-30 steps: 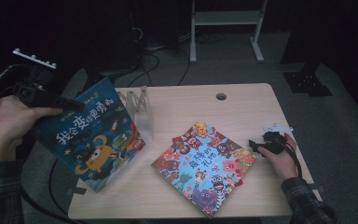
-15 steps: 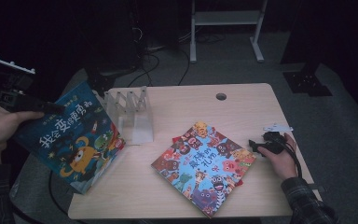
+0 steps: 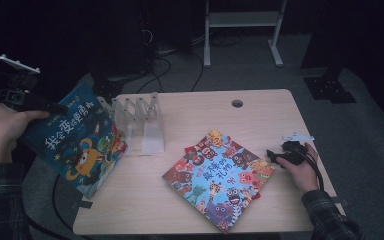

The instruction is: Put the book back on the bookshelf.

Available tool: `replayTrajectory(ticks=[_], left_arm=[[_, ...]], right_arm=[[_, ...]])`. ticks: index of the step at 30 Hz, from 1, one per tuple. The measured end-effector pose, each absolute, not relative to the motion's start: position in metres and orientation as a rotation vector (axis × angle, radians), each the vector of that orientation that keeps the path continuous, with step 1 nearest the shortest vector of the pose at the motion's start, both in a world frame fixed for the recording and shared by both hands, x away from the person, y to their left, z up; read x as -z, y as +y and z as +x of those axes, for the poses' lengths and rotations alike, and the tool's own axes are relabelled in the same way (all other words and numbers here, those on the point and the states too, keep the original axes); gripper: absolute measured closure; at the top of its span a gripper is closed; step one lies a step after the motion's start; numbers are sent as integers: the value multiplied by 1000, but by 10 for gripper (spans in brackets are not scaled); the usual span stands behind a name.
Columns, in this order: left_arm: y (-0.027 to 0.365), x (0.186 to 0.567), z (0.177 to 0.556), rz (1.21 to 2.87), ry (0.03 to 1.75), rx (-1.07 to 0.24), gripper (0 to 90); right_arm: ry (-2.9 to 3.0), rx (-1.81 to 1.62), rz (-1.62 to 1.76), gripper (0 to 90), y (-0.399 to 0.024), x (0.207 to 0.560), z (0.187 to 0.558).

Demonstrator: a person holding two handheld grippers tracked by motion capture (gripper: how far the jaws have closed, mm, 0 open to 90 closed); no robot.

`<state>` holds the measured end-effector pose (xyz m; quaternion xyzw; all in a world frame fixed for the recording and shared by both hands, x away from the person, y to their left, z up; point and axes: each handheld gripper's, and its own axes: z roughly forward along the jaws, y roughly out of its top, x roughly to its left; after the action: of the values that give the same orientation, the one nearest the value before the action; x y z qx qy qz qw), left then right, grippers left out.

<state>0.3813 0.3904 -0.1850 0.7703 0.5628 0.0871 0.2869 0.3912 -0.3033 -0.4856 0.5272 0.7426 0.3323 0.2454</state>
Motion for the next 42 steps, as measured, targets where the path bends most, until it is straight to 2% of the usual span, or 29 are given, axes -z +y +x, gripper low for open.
replayTrajectory(ticks=[23,42], left_arm=[[380,191,426,1980,1611,-350,830],[384,201,449,1921,1658,-365,828]], right_arm=[[2029,-909,1437,233,-304,486,391],[2033,-911,1434,236,-304,486,391]])
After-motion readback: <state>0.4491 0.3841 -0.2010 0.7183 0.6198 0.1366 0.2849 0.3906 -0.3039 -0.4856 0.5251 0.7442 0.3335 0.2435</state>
